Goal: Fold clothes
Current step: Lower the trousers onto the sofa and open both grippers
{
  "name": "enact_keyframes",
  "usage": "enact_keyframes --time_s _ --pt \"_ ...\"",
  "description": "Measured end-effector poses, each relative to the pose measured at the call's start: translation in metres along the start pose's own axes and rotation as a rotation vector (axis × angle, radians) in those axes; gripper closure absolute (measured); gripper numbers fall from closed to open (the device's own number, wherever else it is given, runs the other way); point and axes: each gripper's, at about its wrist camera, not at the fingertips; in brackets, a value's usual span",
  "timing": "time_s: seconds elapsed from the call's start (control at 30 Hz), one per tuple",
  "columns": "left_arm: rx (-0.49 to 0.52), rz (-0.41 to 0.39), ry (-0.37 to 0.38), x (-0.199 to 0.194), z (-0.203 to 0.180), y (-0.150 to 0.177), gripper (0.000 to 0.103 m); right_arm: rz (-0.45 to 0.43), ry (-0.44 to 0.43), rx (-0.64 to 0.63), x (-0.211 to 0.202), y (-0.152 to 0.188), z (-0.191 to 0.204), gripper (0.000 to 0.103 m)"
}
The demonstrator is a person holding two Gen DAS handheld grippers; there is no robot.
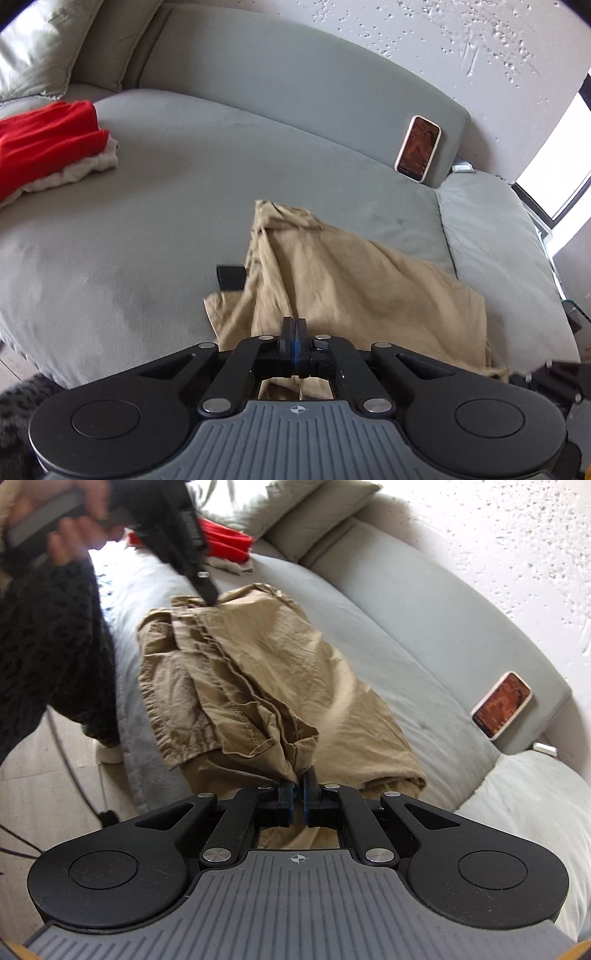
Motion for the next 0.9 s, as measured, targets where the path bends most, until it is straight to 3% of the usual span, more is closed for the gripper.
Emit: enact_keyframes --time_s 0.03,0.1,0.2,0.33,0.37,0.4,0.47,0.57,0.63,0.7,0.8,0.9 --pt "-0.007 0.008 0.003 -0.001 0.002 0.004 0.103 0.014 0.01 0.018 -0.001 -0.001 -0.002 0.077" --pt "-0.019 0.023 0.001 0.003 0.006 0.009 0.103 0.032 0.04 0.082 -0.009 -0.002 -0.007 0.062" --pt "-0.051 0.039 0.009 0.008 0.013 0.012 0.103 0.024 0.062 0.252 -0.03 -0.001 -0.021 0.044" --pt "-0.071 -0.017 0.05 -0.004 0.012 0.01 0.103 -0.053 0.071 0.512 -0.056 -0.008 -0.046 0.043" --pt "-0.08 -0.057 0.062 -0.01 0.013 0.008 0.094 -0.07 0.067 0.567 -0.058 -0.012 -0.052 0.043" --pt "-0.09 -0.096 0.074 -0.017 0.014 0.005 0.076 -0.085 0.059 0.615 -0.057 -0.017 -0.057 0.043" --pt "-0.106 -0.18 0.069 -0.03 0.017 0.001 0.057 -0.112 0.042 0.7 -0.055 -0.027 -0.066 0.043" --pt "-0.122 -0.217 0.034 -0.027 0.023 -0.011 0.05 -0.141 0.021 0.729 -0.046 -0.039 -0.064 0.043" --pt "-0.119 -0.168 0.04 -0.007 0.025 -0.023 0.055 -0.146 -0.005 0.747 -0.038 -0.042 -0.057 0.043" --pt "-0.121 -0.111 0.055 0.013 0.026 -0.031 0.077 -0.13 -0.032 0.77 -0.029 -0.042 -0.052 0.043" --pt "-0.093 -0.074 0.093 0.026 0.022 -0.031 0.095 -0.114 -0.046 0.79 -0.026 -0.039 -0.048 0.043" --pt "-0.061 -0.068 0.056 0.025 0.016 -0.022 0.102 -0.096 -0.036 0.8 -0.026 -0.033 -0.047 0.043"
Point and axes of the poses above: each gripper's, at about its wrist camera, not at the fingertips, and x roughly the way its jaws point, z to its left, y to its underside, and after that the axes turned 1 degree about -z, right-handed
